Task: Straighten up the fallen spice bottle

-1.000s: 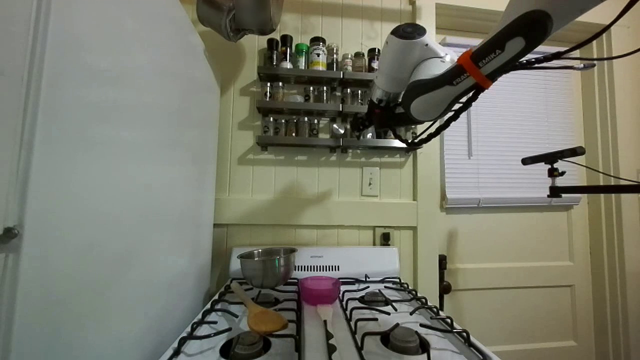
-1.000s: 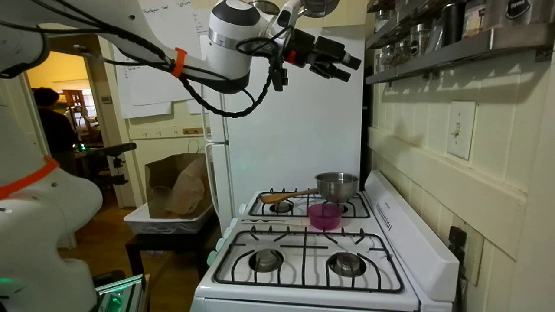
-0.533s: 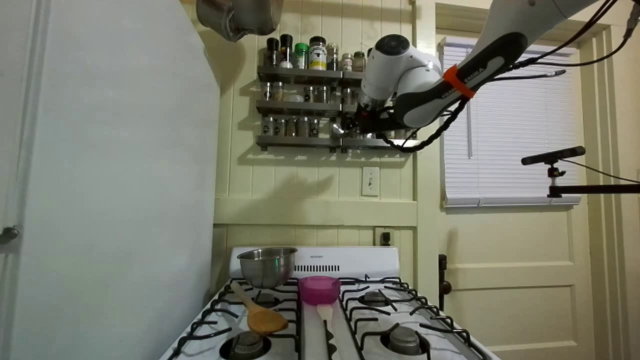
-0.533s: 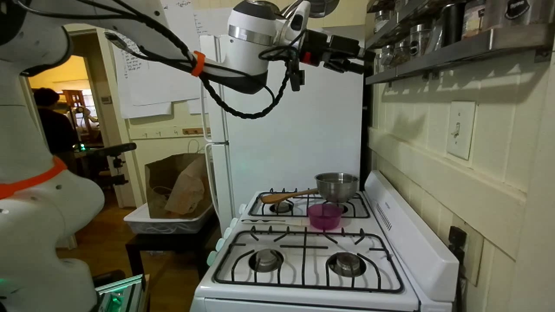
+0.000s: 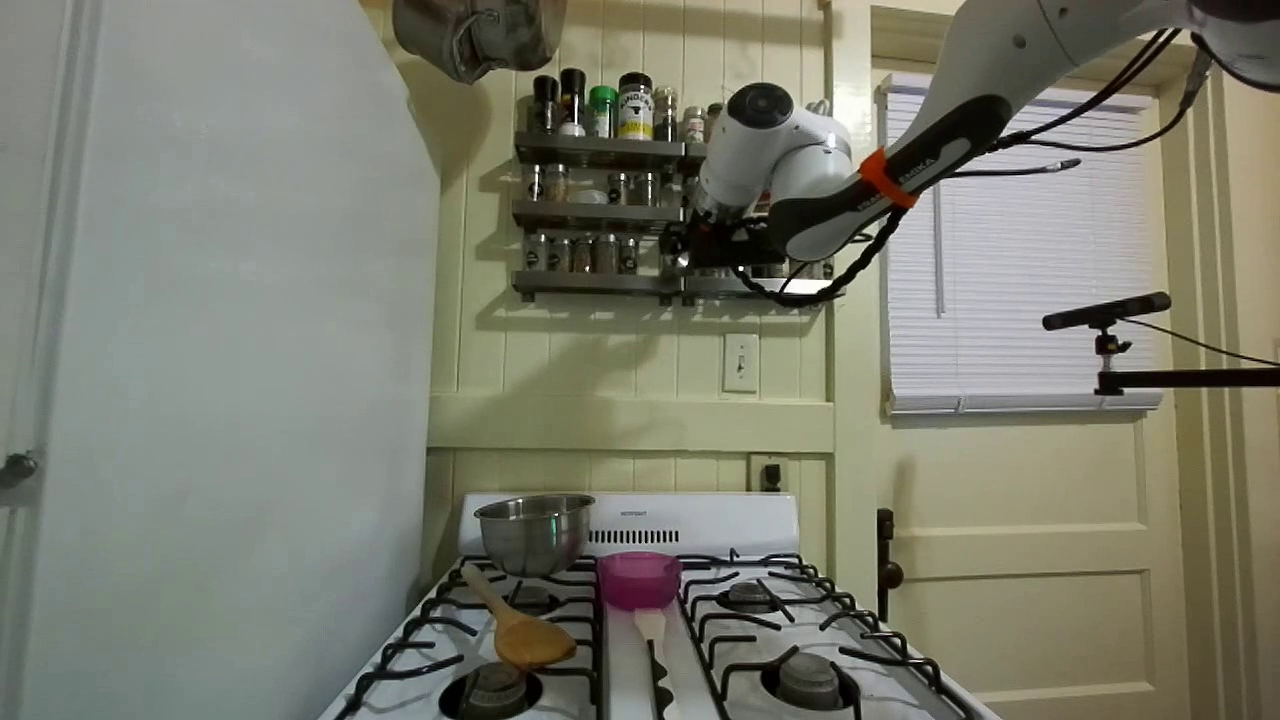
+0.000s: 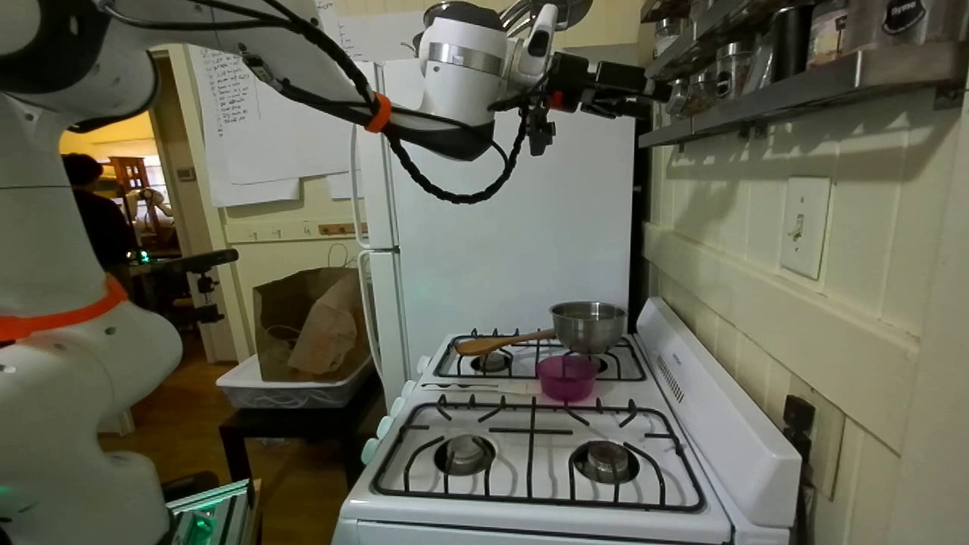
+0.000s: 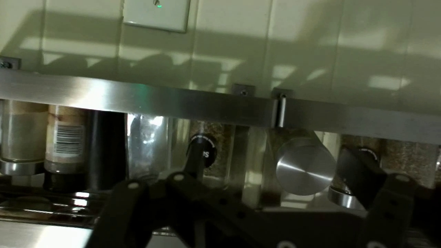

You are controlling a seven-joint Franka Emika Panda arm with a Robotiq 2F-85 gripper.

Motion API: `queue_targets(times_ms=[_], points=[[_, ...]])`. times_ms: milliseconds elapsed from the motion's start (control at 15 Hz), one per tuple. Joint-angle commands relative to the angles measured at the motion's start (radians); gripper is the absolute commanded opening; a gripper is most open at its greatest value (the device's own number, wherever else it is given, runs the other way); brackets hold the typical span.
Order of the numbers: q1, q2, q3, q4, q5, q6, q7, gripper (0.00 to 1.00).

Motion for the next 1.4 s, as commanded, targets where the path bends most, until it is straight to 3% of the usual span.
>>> queue_targets(times_ms=[0,933,1333], points=[[0.004,0.050,0.012,0.059,-0.088,0.013,0.102,1.00],[0.012,0.115,0.024,0.112,-0.315,0.003,0.309,1.00],[0.038,0.091,0.040,0.060,-0.711,-0.052,0.533,1.00]])
